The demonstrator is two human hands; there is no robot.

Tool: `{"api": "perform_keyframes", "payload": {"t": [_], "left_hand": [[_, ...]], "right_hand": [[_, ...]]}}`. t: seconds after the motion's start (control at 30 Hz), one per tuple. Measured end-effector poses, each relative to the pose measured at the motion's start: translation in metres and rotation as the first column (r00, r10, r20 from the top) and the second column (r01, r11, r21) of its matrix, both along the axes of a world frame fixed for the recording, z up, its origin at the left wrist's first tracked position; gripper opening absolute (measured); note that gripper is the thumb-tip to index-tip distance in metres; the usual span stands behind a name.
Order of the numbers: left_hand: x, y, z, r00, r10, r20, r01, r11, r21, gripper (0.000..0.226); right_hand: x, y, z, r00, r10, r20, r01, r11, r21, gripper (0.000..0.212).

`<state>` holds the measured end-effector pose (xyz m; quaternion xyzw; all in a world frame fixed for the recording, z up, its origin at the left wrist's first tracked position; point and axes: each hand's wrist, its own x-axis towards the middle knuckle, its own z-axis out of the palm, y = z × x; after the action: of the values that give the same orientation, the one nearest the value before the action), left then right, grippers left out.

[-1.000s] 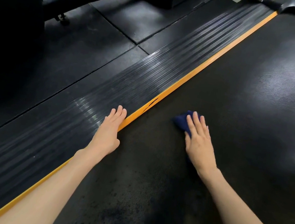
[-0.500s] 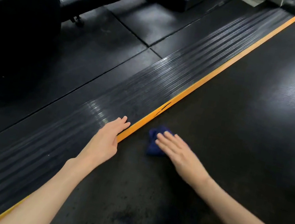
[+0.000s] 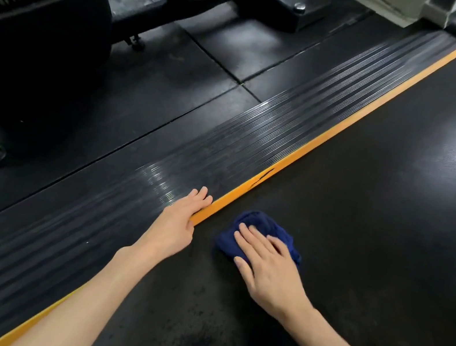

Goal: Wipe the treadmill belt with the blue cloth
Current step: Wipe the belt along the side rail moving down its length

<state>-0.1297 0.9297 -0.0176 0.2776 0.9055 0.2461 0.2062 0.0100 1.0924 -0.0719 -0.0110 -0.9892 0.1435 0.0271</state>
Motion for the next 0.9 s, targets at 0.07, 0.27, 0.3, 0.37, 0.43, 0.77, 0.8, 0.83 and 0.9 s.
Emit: {"api": "perform_keyframes", "payload": {"t": [0.07,0.27,0.3,0.37,0.43,0.77,0.8,0.83,0.9], "left_hand": [[0.000,0.001,-0.001,1.000,0.004,0.008,-0.004,1.000,0.000,0.063],[0.001,0.002,0.000,0.999,0.026,0.048,-0.026,1.000,0.003,0.065],[0.000,0.002,0.001,0.998,0.025,0.053,-0.025,1.000,0.002,0.065],[0.000,0.002,0.002,0.998,0.027,0.064,-0.027,1.000,-0.003,0.065],[0.000,0.002,0.002,0.996,0.030,0.078,-0.029,1.000,-0.006,0.065],[0.001,0.009,0.007,0.994,0.058,0.088,-0.054,0.997,-0.046,0.058],[0.002,0.012,0.008,0.995,0.071,0.064,-0.068,0.996,-0.050,0.054],[0.004,0.015,0.009,0.997,0.074,0.026,-0.073,0.997,-0.039,0.050],[0.010,0.024,0.010,0.998,0.032,-0.053,-0.031,0.999,0.013,0.043]], "right_hand": [[-0.004,0.011,0.011,0.999,0.009,-0.040,-0.009,1.000,-0.006,0.052],[-0.023,0.021,0.006,0.930,-0.366,-0.021,0.361,0.924,-0.129,0.047],[-0.025,0.022,0.004,0.920,-0.393,-0.002,0.389,0.911,-0.134,0.042],[-0.029,0.022,0.006,0.915,-0.401,-0.035,0.396,0.912,-0.113,0.030],[-0.034,0.020,0.011,0.920,-0.385,-0.078,0.374,0.919,-0.121,0.021],[-0.033,0.038,0.036,0.953,-0.300,0.042,0.270,0.777,-0.569,0.028],[-0.033,0.040,0.040,0.970,-0.232,0.077,0.225,0.731,-0.644,0.027],[-0.031,0.041,0.044,0.978,-0.178,0.106,0.200,0.678,-0.707,0.026],[-0.030,0.041,0.049,0.983,-0.150,0.109,0.180,0.633,-0.753,0.027]]}}
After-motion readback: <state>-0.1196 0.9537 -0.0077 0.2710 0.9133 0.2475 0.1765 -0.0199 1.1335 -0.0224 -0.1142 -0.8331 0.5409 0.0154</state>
